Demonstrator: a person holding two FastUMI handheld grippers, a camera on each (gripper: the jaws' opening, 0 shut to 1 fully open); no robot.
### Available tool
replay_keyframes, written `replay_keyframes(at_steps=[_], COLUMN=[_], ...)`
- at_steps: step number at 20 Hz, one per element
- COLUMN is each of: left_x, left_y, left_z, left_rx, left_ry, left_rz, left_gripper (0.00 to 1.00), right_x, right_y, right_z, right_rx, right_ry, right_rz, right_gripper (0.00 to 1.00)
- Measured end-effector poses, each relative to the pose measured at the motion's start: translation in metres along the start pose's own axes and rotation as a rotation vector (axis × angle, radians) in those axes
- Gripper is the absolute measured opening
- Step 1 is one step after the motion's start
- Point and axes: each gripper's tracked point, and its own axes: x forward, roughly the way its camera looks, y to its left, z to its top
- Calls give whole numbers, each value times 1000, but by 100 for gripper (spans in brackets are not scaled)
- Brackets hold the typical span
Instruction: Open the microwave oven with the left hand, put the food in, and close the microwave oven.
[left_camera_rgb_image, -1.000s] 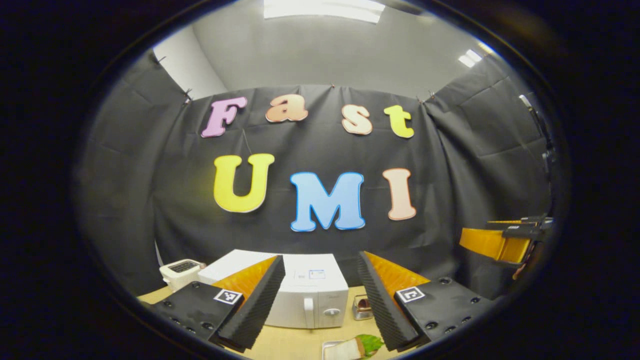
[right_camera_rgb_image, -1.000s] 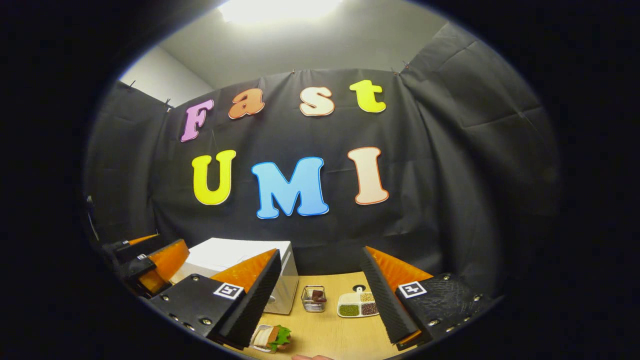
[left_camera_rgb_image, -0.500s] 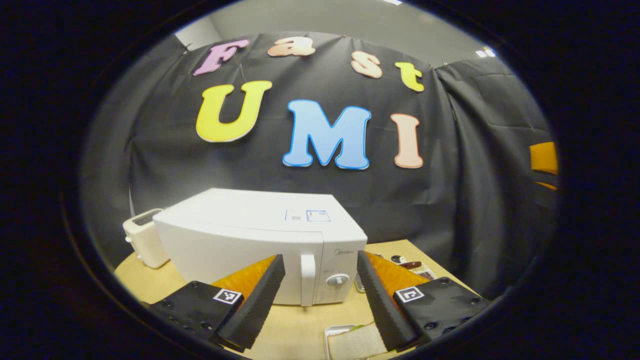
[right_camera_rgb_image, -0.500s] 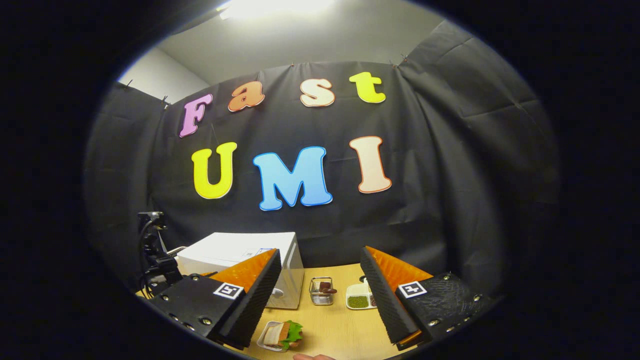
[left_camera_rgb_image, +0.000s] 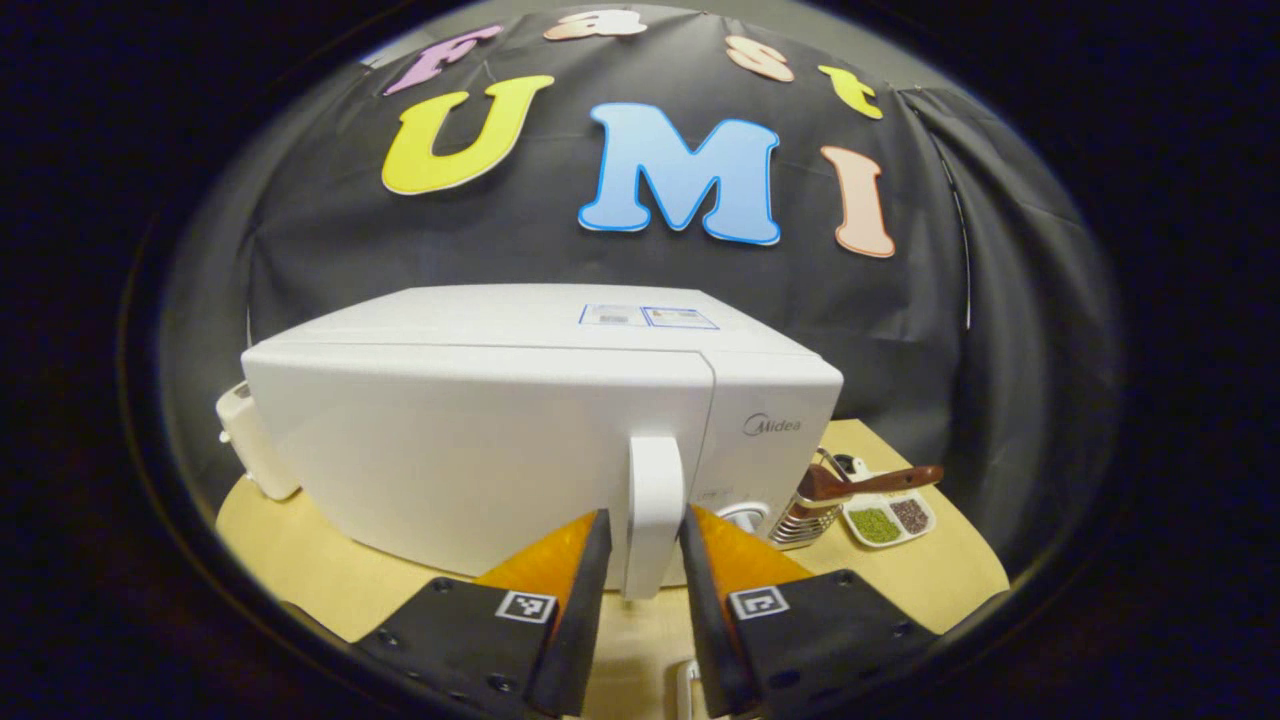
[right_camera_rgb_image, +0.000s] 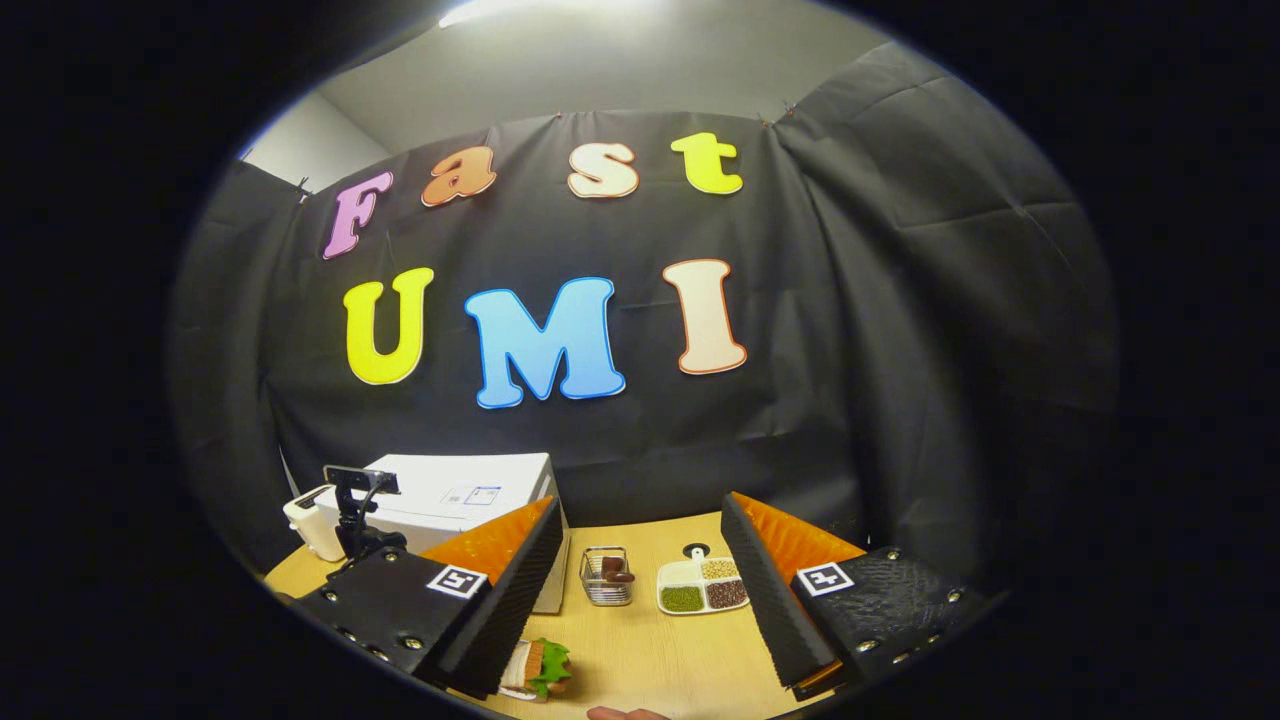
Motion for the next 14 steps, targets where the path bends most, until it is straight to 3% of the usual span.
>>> replay_keyframes(at_steps=[1, 3, 5, 7, 10, 14], left_x=[3, 4, 3, 2, 0, -10], left_y=[-1, -1, -1, -1, -1, -1], left_z=[0, -4, -7, -8, -5, -13], left_rx=[14, 27, 12, 38, 58, 84], left_ry=[-6, 11, 23, 35, 56, 96], left_rz=[9, 9, -11, -16, -25, -44], left_gripper=[34, 25, 25, 14, 6, 6], right_x=[1, 4, 4, 6, 7, 4], right_y=[1, 3, 6, 10, 11, 11], right_z=[0, 2, 2, 1, 0, 1], right_rx=[4, 4, 5, 3, 17, 22], right_ry=[2, -2, -6, -5, -1, -3], right_rz=[3, 7, 15, 24, 27, 30], right_gripper=[97, 97, 97, 97, 97, 96])
